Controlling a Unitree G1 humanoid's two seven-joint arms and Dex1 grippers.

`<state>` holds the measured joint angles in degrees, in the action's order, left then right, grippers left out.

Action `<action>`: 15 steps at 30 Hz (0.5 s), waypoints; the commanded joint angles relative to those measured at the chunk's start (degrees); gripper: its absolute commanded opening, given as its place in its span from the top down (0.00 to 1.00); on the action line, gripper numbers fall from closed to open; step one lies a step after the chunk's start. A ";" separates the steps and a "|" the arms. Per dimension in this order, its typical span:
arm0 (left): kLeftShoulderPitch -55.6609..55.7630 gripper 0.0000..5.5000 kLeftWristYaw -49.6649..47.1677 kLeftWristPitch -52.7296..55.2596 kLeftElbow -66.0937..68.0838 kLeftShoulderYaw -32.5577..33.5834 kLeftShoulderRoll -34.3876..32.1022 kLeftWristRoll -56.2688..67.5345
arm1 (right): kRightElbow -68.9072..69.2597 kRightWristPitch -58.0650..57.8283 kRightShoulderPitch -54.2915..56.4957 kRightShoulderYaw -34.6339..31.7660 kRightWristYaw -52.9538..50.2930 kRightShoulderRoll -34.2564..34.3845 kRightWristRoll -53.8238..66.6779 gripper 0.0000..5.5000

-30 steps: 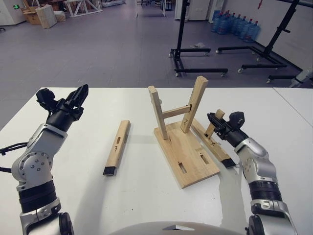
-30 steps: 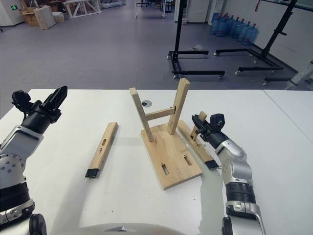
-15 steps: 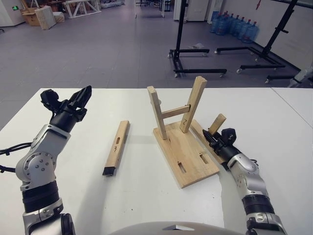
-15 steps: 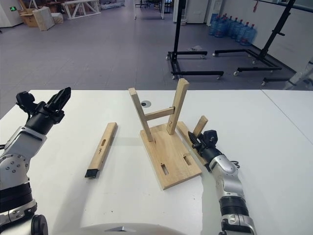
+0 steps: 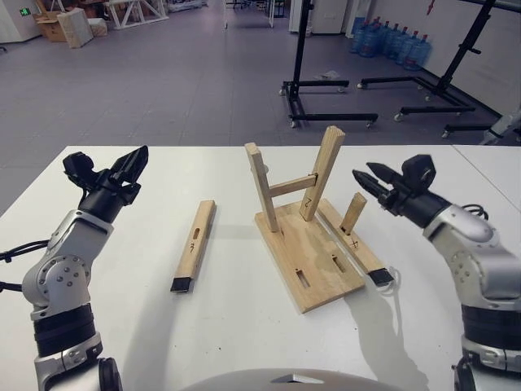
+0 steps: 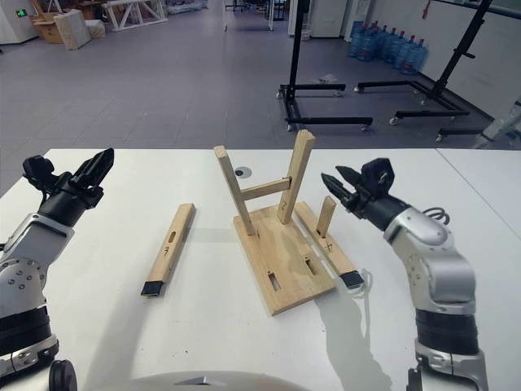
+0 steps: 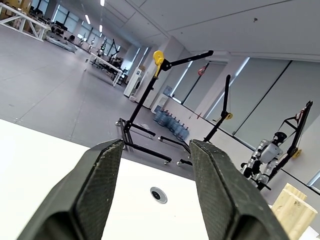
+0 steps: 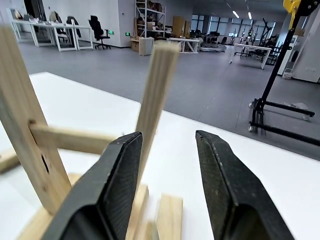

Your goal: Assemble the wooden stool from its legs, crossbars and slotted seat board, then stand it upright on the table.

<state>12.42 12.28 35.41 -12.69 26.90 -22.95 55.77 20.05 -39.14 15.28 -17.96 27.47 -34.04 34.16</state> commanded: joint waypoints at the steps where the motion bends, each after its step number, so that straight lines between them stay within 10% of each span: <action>1: 1.11 0.56 0.15 -0.13 0.51 0.42 -0.89 -0.55 | 3.89 -8.99 13.70 -4.37 -13.21 2.59 5.71 0.65; 7: 0.68 0.56 -0.26 0.12 -0.44 -0.90 0.24 -1.12 | 8.78 -12.51 18.81 0.97 -43.58 19.09 -7.07 0.65; 15: 0.73 0.56 -0.26 0.04 -0.38 -1.92 0.60 -1.29 | 5.81 -12.90 17.25 2.78 -46.46 23.30 -12.91 0.65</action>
<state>13.17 12.35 35.24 -12.81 25.22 -22.78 55.00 27.15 -52.13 32.96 -15.20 -19.22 -11.34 22.27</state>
